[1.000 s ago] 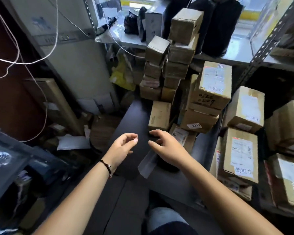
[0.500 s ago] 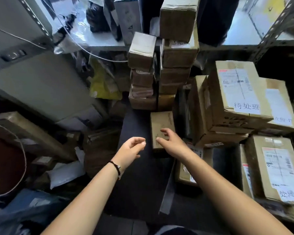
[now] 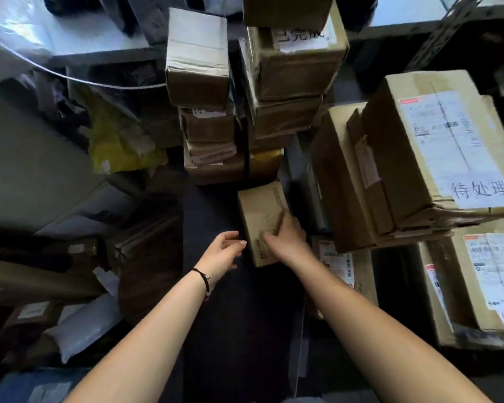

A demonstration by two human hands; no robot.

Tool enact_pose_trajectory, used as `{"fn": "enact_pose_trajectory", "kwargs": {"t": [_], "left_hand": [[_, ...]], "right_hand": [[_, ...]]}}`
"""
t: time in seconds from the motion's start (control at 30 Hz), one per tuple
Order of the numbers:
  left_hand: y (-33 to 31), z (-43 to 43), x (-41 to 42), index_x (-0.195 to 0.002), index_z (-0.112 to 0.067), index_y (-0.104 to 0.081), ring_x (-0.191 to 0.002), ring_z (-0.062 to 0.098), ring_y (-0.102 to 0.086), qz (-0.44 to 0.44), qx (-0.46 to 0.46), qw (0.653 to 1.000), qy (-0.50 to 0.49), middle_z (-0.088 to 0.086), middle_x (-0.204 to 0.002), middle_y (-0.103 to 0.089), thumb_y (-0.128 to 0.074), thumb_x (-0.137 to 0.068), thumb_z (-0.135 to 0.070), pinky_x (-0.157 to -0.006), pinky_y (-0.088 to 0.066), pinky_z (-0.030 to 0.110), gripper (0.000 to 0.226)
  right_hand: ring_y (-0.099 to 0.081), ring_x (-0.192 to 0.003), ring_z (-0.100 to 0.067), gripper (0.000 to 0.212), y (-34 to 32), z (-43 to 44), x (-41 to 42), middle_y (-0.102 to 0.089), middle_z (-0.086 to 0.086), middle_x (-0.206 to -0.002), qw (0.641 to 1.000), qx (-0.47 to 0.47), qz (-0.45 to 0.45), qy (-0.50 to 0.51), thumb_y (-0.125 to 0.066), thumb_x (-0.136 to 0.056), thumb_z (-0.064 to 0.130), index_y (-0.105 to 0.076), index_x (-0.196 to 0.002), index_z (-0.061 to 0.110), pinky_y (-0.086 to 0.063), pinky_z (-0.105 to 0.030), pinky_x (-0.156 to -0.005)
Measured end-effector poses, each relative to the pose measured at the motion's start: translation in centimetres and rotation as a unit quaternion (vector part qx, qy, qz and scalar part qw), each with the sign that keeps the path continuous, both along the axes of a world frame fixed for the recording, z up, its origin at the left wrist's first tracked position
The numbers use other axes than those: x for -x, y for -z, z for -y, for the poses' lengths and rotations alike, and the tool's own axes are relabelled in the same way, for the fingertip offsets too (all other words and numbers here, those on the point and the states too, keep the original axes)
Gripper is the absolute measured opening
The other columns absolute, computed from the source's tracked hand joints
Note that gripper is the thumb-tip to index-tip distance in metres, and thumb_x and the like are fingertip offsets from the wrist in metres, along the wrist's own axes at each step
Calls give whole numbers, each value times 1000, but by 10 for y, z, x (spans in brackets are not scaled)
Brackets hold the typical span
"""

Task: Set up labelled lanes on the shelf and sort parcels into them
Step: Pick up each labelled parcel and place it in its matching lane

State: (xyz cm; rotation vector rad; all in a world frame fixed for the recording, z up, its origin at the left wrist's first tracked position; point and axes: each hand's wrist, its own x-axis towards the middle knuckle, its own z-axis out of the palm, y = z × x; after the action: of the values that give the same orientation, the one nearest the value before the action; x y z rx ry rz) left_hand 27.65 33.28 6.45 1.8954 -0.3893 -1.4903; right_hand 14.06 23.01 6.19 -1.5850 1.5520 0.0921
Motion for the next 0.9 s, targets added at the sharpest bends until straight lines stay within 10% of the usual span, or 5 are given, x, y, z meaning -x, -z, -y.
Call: {"fn": "enact_pose_trajectory", "kwargs": {"t": [0.2, 0.37, 0.67, 0.9], "left_hand": [[27, -1, -12, -148, -24, -35, -118, 14, -54, 78, -34, 996, 30, -2, -138, -45, -68, -89, -42, -106, -46, 38, 69], [38, -16, -11, -144, -26, -37, -116, 13, -58, 75, -32, 995, 56, 0, -140, -45, -76, -73, -56, -91, -54, 30, 86], [9, -49, -21, -151, -39, -18, -127, 17, -53, -30, 14, 998, -56, -5, -144, -44, -74, -46, -86, -109, -44, 46, 128], [-40, -82, -37, -142, -27, -50, -125, 26, -60, -136, 126, 983, -9, 9, -143, -56, -73, -74, -67, -107, -46, 49, 82]], "right_hand": [[-58, -124, -25, 43, 18, -15, 4, -59, -5, -140, 979, -114, 99, 139, -53, -100, 35, -54, -139, 19, -46, -33, -100], [-59, -120, -18, 48, 29, -44, 3, -59, 5, -137, 955, -164, 166, 182, -51, -103, 34, -42, -149, 27, -48, -32, -100], [-54, -119, -4, 34, -10, -85, -1, -53, 10, -129, 952, -29, 267, 147, -55, -103, 27, -56, -136, 32, -44, -28, -108], [-68, -98, -4, 48, -75, -121, -18, -70, 3, -115, 919, 18, 365, 147, -75, -90, 13, -57, -131, 31, -57, -23, -83]]}}
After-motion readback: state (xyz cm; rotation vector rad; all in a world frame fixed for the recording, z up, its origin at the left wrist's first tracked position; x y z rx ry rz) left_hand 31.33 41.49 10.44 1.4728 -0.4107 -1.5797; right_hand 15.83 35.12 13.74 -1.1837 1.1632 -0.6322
